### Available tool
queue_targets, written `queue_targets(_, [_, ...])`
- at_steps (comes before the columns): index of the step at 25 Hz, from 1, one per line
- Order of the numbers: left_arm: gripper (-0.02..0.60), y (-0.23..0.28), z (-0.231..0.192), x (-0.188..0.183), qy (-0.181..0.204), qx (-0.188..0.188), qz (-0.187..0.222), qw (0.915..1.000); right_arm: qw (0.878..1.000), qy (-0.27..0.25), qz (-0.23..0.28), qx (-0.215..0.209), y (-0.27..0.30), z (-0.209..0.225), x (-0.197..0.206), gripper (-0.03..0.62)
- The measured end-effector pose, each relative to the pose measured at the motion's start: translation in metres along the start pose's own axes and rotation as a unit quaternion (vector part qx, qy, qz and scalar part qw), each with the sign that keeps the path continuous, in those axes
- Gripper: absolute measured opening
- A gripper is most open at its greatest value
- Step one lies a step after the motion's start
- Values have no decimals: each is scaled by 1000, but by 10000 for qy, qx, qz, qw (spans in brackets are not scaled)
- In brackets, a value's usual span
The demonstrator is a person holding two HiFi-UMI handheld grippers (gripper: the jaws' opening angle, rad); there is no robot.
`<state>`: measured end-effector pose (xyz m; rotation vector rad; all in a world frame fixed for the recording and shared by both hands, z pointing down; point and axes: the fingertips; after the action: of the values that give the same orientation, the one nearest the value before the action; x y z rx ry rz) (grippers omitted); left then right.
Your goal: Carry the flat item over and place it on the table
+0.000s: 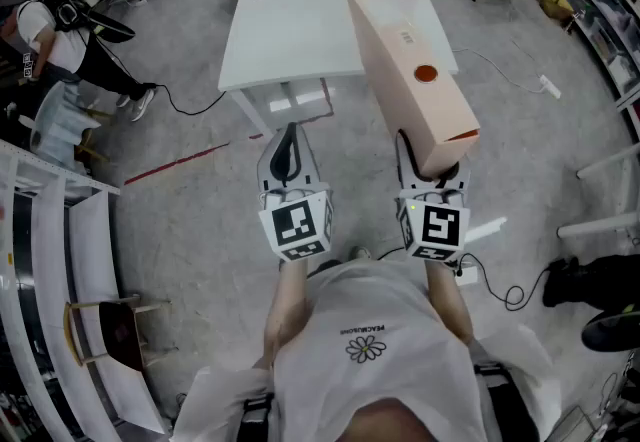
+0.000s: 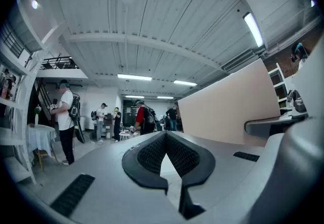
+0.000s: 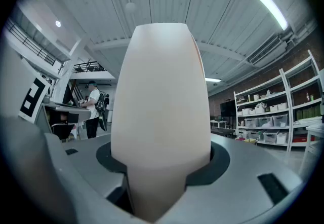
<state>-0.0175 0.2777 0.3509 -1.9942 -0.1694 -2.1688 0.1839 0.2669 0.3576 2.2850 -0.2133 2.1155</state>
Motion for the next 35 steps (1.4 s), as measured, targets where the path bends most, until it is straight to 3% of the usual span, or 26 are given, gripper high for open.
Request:
queue_targets(25, [15,18,-30,12,-348,-266,-73,9990,9994,346,-83,48,27,14,16,279])
queue_targets(35, [15,87,-54,11,-382,-27,150,9992,9981,569,101,228,79,21,14,279])
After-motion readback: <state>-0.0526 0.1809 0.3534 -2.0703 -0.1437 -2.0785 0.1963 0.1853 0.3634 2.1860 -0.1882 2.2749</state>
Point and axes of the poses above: the fingertips, and each gripper's own axes: y forward along the fingers, z to its right, x out of its underside, and after that the axes turned 11 degrees about x, right-handed
